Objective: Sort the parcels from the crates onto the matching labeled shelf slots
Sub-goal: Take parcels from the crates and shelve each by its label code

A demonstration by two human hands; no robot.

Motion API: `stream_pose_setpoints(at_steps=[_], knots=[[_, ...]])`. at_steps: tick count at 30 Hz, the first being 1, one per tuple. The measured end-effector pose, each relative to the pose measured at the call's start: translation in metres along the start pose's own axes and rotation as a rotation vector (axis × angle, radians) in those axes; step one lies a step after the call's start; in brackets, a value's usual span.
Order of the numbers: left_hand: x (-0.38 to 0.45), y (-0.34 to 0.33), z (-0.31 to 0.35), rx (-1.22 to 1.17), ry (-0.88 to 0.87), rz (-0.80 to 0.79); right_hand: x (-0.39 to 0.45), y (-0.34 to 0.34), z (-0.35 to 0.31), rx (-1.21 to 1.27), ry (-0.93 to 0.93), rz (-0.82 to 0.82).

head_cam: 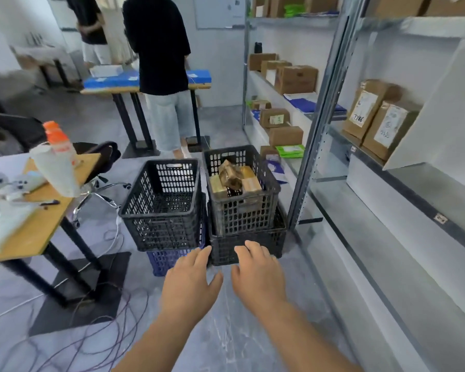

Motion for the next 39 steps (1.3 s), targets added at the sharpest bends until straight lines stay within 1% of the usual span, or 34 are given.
stream_pose_setpoints(at_steps=[3,6,12,15,18,23,28,32,35,39], knots=[[0.061,0.003,0.018,0.016,-0.023,-0.010,0.056,0.001,0.021,0.007,-0.004,0.000],[0.112,0.002,0.029,-0.004,-0.010,0.013,0.107,-0.003,0.043,-0.013,-0.016,0.002],[0.180,-0.018,0.028,-0.032,0.038,-0.010,0.171,-0.024,0.068,0.041,-0.053,-0.168],[0.217,-0.027,0.029,-0.054,0.026,-0.007,0.207,-0.028,0.079,0.074,-0.076,-0.184],[0.262,-0.042,0.030,-0.074,0.006,-0.026,0.246,-0.039,0.095,0.052,-0.103,-0.212],[0.364,-0.065,0.031,-0.118,-0.038,-0.067,0.328,-0.061,0.123,-0.013,-0.132,-0.205],[0.468,-0.077,0.015,-0.184,-0.039,-0.148,0.423,-0.080,0.147,-0.087,-0.211,-0.227],[0.539,-0.095,-0.007,-0.207,-0.003,-0.209,0.488,-0.098,0.171,-0.120,-0.279,-0.237],[0.574,-0.119,-0.015,-0.265,0.031,-0.287,0.518,-0.118,0.196,-0.134,-0.328,-0.264],[0.600,-0.162,-0.012,-0.296,0.050,-0.411,0.542,-0.149,0.236,-0.166,-0.378,-0.341]])
Point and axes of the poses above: each hand's wrist, its own x-axis towards the middle knuckle, its own y-axis out of the back of the hand, z = x × y, the point moved 4 cm from there along x, towards the middle knuckle, and after that the axes turned 14 degrees about x, right-handed, at the moved point
